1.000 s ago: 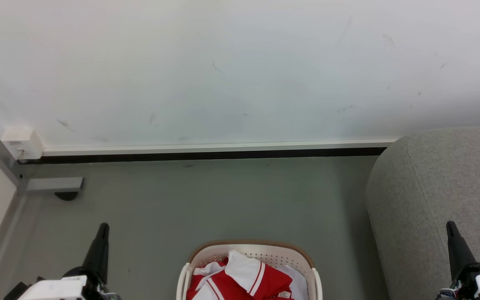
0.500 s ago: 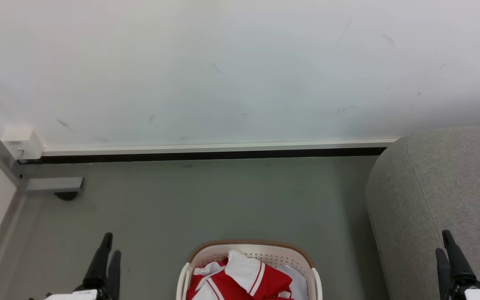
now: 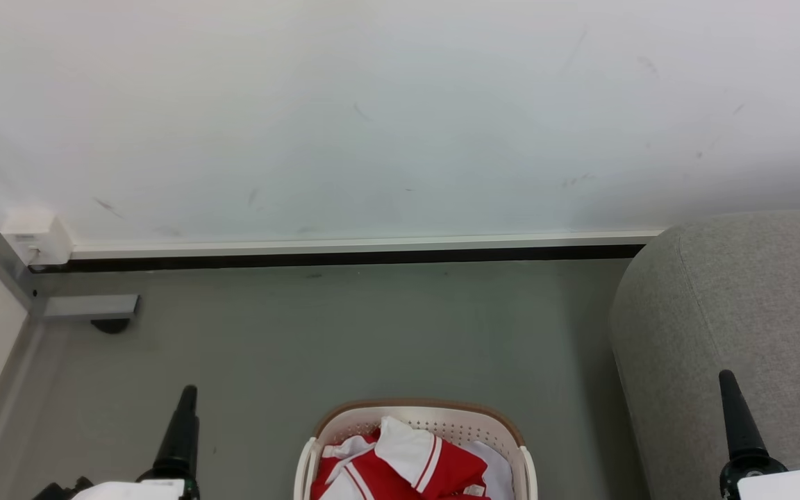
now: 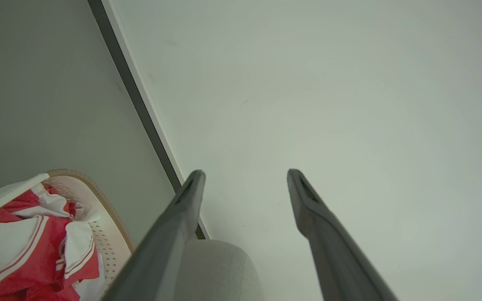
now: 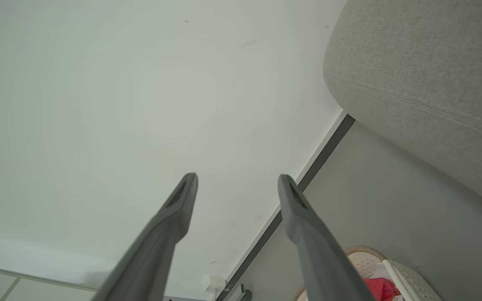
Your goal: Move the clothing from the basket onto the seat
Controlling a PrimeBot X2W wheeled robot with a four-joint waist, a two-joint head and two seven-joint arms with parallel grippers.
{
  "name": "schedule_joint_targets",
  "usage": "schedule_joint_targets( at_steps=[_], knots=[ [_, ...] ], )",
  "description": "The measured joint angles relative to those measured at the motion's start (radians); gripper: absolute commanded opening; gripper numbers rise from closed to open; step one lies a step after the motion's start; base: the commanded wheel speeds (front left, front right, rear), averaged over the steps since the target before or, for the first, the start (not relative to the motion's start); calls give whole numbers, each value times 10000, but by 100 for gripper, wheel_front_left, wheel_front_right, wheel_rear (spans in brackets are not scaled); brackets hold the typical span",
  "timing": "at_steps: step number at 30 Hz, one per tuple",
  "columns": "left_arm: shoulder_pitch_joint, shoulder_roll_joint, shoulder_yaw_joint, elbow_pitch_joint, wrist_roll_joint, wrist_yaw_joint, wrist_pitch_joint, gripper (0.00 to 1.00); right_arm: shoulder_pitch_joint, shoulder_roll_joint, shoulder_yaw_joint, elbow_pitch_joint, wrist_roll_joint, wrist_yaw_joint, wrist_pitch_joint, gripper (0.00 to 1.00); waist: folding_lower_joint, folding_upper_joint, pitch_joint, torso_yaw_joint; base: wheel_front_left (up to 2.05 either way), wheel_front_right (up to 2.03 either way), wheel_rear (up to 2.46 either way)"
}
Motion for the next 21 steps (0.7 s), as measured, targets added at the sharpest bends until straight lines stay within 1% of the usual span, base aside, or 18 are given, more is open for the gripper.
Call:
schedule_joint_targets(
  at_steps=[10,21],
  knots=[
    [-3,4,-81,-130,2336,128,-391,100,-2,-67,453,-150,-2591,0,-391,100,0,0,-1,11,0,0,0],
    [7,8,-111,-297,4851,128,-811,100,-107,-151,694,-111,-4821,0,-792,100,0,0,-5,11,0,0,0]
  ],
)
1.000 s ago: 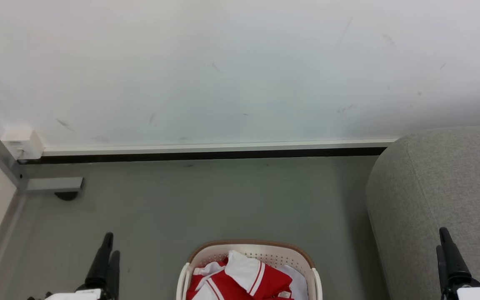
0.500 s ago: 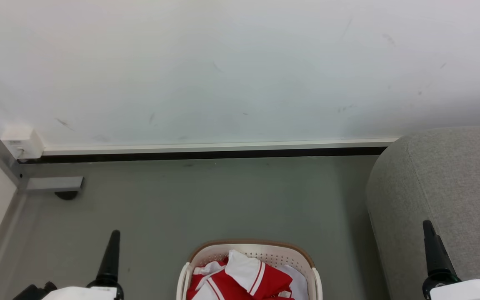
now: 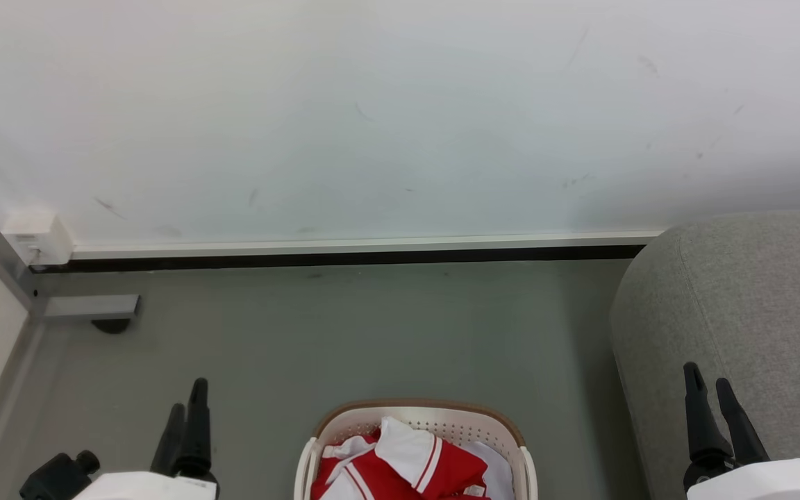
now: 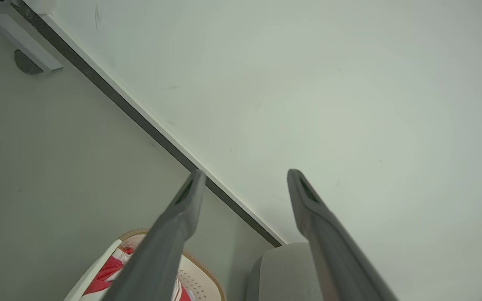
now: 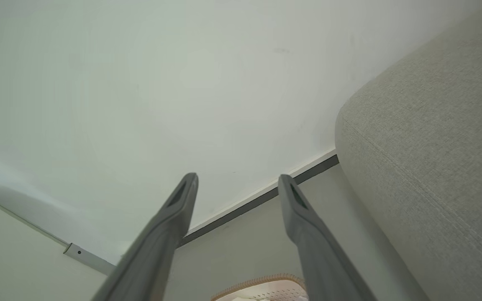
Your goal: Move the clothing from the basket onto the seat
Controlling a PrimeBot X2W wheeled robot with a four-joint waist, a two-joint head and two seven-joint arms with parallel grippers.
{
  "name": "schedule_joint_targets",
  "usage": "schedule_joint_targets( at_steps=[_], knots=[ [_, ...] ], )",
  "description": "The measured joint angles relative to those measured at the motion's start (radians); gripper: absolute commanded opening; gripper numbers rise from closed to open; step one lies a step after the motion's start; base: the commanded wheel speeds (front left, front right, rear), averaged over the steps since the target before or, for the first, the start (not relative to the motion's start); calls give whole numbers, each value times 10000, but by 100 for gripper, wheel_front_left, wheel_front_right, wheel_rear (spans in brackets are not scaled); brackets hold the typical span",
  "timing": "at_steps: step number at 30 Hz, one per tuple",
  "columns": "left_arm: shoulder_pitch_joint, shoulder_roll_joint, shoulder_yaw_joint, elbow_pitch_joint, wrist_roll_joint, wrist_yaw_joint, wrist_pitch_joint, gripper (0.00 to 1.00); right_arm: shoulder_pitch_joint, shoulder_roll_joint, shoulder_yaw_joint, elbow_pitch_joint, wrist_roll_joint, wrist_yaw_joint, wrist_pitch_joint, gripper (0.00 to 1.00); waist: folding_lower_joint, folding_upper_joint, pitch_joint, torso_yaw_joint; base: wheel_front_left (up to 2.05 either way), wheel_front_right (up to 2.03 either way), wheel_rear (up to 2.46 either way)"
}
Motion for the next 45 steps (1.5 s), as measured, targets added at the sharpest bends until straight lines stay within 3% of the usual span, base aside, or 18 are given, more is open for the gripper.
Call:
schedule_joint_targets(
  at_steps=[22,45],
  knots=[
    [168,23,36,-322,3225,56,-665,100,-40,35,-23,0,-3340,0,-640,100,0,0,-18,1,0,0,0],
    [216,221,-142,-322,5879,130,-1231,100,6,40,-205,192,-5676,0,-1231,100,0,0,-27,6,0,0,0]
  ],
)
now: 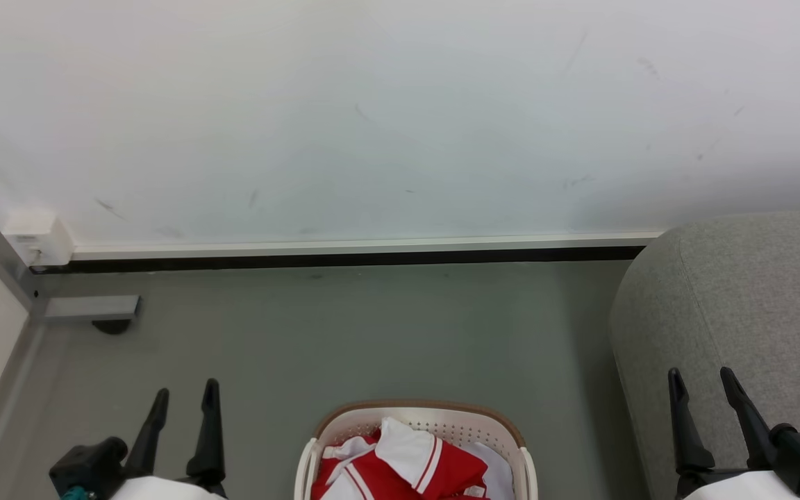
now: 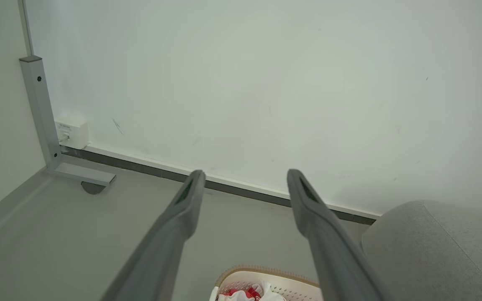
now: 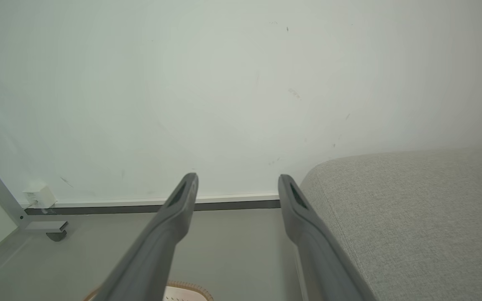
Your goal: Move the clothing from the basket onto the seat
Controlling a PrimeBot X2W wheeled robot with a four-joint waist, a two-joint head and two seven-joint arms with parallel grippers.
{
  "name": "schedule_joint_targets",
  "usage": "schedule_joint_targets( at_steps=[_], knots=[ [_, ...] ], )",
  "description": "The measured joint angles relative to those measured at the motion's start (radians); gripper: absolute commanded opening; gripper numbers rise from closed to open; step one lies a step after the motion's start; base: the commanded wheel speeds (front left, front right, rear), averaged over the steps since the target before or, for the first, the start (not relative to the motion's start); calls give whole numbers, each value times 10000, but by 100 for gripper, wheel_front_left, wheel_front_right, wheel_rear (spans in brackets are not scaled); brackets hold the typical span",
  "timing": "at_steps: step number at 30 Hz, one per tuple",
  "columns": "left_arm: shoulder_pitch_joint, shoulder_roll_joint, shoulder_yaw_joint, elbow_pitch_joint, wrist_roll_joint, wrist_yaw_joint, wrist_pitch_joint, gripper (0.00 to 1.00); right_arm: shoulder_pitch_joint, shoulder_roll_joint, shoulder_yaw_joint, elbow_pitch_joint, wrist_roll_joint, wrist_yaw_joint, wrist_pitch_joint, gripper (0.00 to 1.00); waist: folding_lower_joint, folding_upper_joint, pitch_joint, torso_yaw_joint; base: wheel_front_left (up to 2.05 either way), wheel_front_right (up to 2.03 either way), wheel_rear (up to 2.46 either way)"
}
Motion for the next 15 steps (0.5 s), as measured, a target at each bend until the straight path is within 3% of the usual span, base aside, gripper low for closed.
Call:
schedule_joint_targets(
  at_steps=[15],
  knots=[
    [41,150,-35,447,1005,-134,-307,100,101,-12,-320,255,-522,0,-324,100,0,0,-31,-38,0,0,0]
  ],
)
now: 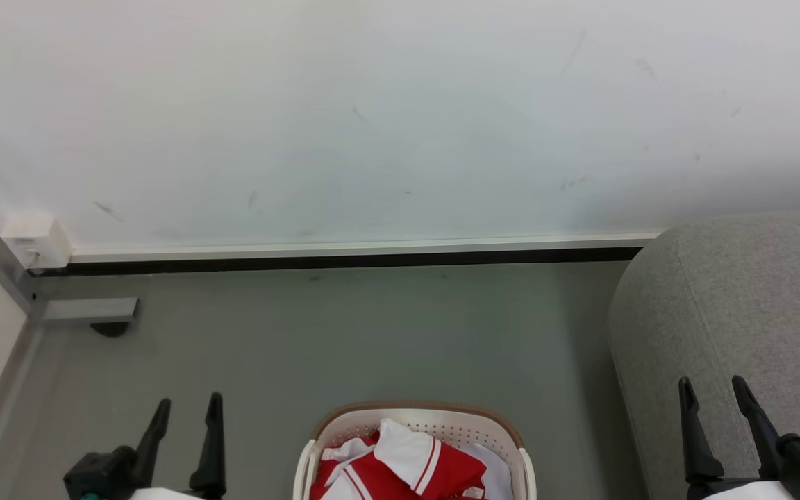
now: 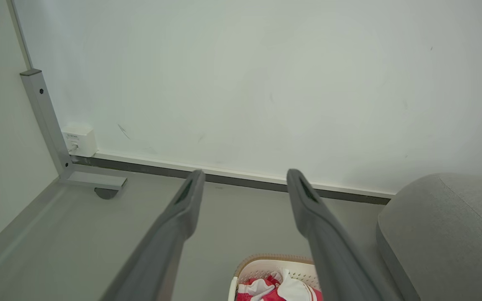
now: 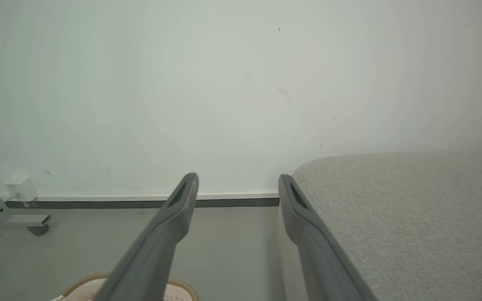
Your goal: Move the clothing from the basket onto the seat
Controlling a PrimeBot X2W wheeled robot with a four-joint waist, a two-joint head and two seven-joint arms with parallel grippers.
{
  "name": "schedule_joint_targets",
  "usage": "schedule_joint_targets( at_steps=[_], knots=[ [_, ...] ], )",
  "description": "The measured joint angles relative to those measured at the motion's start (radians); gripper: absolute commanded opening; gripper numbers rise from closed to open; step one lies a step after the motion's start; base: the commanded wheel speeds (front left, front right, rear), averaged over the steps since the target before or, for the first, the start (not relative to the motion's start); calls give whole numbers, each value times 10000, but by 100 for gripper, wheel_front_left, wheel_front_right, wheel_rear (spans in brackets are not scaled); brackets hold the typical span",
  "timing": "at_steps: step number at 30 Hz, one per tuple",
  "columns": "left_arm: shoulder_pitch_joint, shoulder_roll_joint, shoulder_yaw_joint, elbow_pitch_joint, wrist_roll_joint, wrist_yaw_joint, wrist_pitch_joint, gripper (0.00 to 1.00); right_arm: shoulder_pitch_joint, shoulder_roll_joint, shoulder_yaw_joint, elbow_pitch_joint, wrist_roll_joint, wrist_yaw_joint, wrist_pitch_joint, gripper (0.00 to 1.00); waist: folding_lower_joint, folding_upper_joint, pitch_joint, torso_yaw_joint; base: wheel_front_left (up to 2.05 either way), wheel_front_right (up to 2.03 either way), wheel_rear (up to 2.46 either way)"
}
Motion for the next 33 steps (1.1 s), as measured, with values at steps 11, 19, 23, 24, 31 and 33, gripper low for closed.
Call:
schedule_joint_targets(
  at_steps=[11,19,23,24,31,33],
  knots=[
    [-4,38,-8,418,681,-102,-217,100,36,-6,-73,148,-686,0,-203,100,0,0,-21,-29,0,0,0],
    [-15,38,59,644,1108,-134,-368,100,50,-12,-75,163,-1149,0,-368,100,0,0,-8,-35,0,0,0],
    [-34,15,109,849,1137,-174,-424,100,51,-19,-88,240,-1141,0,-403,100,0,0,-7,-41,0,0,0],
    [-40,12,109,901,1183,-176,-462,100,53,-21,-92,276,-1118,0,-443,100,0,0,-6,-42,0,0,0],
    [-90,6,146,1060,1170,-192,-466,100,53,-21,-102,401,-932,0,-462,100,0,0,27,-59,0,0,0],
    [-107,6,144,1080,1162,-198,-466,100,52,-21,-104,420,-922,0,-462,100,0,0,45,-61,0,0,0]
  ],
)
